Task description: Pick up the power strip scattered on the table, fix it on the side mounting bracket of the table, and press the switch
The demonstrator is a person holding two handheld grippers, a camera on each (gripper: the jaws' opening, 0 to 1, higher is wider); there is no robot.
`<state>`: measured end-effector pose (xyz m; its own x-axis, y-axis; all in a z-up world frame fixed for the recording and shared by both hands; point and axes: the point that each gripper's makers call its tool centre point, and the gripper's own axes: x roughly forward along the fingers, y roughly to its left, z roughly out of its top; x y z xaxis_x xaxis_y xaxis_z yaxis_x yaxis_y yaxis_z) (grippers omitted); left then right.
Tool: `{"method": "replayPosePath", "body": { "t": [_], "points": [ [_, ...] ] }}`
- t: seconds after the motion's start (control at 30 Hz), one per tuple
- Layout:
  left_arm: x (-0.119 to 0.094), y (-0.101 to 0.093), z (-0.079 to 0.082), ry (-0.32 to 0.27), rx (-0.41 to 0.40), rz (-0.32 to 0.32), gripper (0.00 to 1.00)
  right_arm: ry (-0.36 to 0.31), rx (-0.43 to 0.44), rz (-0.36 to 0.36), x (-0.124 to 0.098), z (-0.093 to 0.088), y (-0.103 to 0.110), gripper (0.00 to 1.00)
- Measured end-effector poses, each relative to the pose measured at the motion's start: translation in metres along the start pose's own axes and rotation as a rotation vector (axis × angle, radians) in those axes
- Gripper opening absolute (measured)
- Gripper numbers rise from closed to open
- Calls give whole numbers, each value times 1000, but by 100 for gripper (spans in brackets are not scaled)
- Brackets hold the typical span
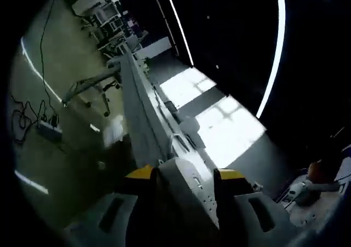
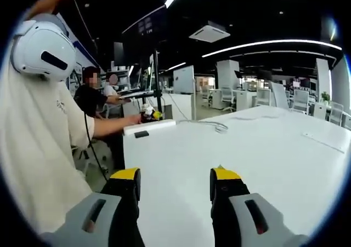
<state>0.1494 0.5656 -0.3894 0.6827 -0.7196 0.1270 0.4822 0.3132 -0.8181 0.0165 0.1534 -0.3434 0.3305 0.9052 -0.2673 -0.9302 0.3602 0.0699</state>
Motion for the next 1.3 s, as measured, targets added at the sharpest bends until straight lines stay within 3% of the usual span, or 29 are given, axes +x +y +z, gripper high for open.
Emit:
{"method": "replayPosePath", "body": {
  "t": [0.17,0.43,0.5,0.67,0.87,1.1,1.3],
  "points": [
    [3,-19,10,-76,21,10,44,-14,3,6,-1,0,-1,47],
    [11,-45,8,-90,98,28,44,-32,1,3,-7,5,-6,47],
    [17,-55,-2,-75,139,62,44,-40,0,-3,-10,7,-9,49],
    [25,-78,-14,-66,193,78,44,-58,-7,-19,-16,13,-15,49],
    [31,-101,-18,-59,239,75,45,-85,-10,-53,-22,23,-24,50],
    [42,-143,-19,-113,305,44,46,-115,-31,-86,-34,38,-31,52],
    [51,-171,-15,-160,394,78,46,-147,-45,-118,-43,52,-37,52]
  ]
}}
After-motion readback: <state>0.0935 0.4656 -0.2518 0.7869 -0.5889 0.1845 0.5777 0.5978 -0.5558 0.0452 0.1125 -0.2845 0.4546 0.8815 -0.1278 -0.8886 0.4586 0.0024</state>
